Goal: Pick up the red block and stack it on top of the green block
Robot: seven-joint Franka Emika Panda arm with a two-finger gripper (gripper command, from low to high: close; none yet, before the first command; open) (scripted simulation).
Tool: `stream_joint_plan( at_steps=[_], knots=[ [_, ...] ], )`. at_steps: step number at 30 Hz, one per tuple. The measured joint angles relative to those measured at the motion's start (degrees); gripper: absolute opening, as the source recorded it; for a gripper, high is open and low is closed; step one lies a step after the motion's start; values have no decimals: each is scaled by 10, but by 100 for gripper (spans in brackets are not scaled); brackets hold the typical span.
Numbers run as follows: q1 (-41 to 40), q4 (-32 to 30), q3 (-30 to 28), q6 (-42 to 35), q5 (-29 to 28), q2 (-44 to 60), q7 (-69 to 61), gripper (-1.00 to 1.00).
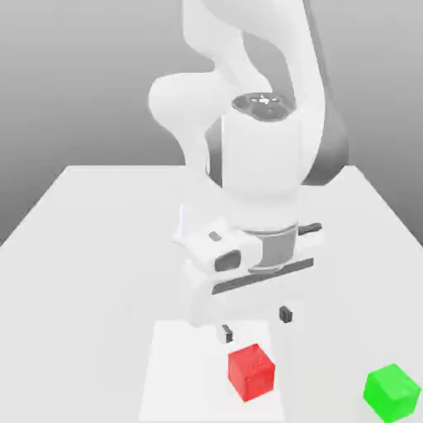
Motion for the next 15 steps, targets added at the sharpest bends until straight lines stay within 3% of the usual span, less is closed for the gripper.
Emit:
stream_joint_plan(
  at_steps=[4, 5, 11, 15],
  knots=[
    [-2, 10, 3, 69, 3, 83, -4, 0],
    [-3, 12, 4, 77, 3, 94, -5, -100],
    [-3, 12, 5, 81, 3, 99, -4, -100],
    [-2, 5, 3, 39, -1, 49, -2, -100]
  ],
)
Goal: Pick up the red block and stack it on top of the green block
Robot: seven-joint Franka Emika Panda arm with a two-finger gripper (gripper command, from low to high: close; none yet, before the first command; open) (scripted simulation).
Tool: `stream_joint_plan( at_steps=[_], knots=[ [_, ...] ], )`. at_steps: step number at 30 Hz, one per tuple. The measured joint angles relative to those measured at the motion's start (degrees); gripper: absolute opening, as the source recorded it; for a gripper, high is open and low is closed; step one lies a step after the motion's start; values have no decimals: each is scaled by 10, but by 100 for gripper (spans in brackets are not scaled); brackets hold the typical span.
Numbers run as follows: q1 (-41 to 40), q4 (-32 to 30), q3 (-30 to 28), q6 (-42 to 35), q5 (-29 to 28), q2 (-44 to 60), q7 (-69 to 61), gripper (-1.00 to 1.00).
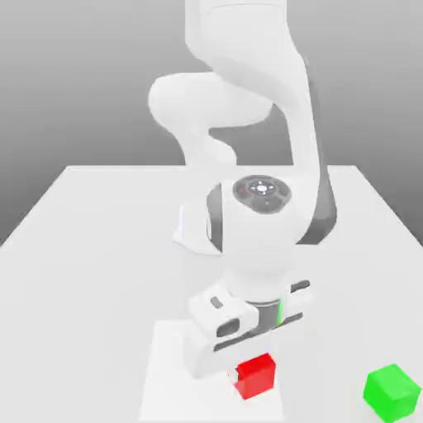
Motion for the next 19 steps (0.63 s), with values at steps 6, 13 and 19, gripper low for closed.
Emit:
stream_joint_plan(
  at_steps=[6, 13, 19],
  knots=[
    [38, 54, 41, -100, -19, -44, -27, -100],
    [107, 160, 100, -132, -58, 32, -64, -100],
    [115, 165, 93, -99, -70, 69, -56, 100]
  ],
)
